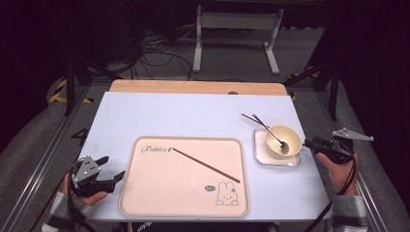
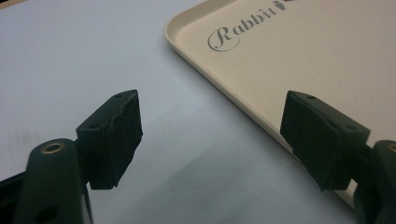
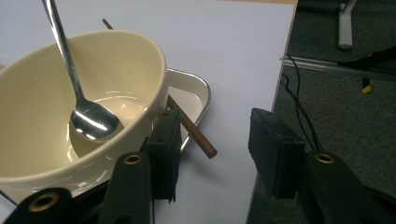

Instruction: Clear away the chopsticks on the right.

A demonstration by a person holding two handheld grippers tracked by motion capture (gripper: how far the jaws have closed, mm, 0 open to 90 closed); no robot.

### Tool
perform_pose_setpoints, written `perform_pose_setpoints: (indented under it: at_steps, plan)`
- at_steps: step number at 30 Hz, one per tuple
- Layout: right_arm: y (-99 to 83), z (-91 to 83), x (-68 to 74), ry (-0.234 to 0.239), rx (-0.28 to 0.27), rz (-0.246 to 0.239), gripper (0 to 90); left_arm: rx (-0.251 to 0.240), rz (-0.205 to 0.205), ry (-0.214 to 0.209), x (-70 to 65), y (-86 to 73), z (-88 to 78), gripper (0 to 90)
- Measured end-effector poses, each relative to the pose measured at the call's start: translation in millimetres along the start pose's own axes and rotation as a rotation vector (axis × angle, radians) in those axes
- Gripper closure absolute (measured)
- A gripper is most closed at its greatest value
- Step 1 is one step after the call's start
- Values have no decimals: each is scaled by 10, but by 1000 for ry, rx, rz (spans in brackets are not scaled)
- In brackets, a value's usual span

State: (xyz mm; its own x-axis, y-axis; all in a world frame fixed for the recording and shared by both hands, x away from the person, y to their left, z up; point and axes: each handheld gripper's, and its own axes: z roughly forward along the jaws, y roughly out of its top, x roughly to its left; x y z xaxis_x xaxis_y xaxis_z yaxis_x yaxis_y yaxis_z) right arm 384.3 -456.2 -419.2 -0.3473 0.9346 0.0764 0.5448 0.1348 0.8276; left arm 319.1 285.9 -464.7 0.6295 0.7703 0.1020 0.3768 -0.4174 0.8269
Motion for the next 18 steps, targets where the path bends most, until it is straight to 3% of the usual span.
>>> perform_pose_setpoints:
  at_steps: [18]
  plan:
    - [-39, 260, -50, 15, 112, -26, 568, 4, -1, -1, -4, -2, 9, 216]
